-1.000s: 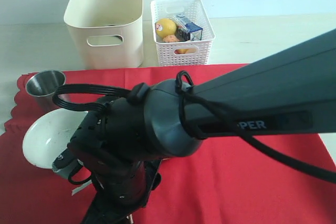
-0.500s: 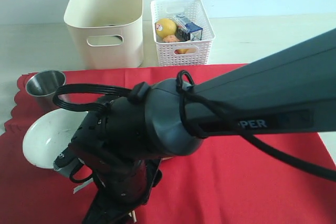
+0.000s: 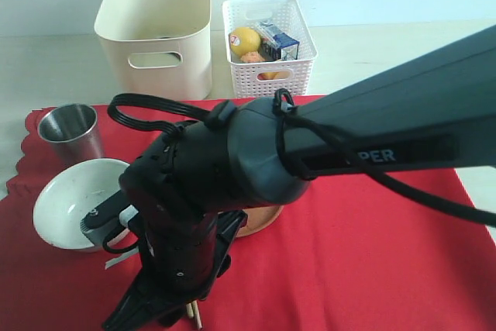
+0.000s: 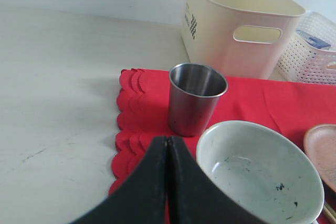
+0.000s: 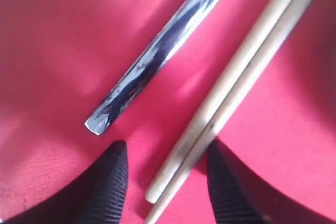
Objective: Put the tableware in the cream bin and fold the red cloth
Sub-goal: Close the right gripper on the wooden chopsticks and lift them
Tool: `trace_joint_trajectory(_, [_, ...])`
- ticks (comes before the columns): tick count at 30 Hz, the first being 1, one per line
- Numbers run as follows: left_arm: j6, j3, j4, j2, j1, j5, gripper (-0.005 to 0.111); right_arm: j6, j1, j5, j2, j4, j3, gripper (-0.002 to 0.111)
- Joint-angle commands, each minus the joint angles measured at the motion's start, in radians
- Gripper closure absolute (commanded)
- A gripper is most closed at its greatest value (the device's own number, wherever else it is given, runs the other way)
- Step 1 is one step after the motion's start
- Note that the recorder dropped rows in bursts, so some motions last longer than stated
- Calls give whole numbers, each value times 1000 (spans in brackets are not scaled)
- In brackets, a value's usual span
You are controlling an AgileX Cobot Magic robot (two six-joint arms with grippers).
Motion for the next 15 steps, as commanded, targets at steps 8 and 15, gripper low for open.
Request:
trace_joint_trajectory(8, [-4, 4, -7, -6, 1, -8, 107, 5, -5, 30, 33, -41, 1, 92])
trace_joint_trajectory(15, [-4, 4, -7, -6, 1, -8, 107, 61, -5, 81, 33, -104, 1, 103])
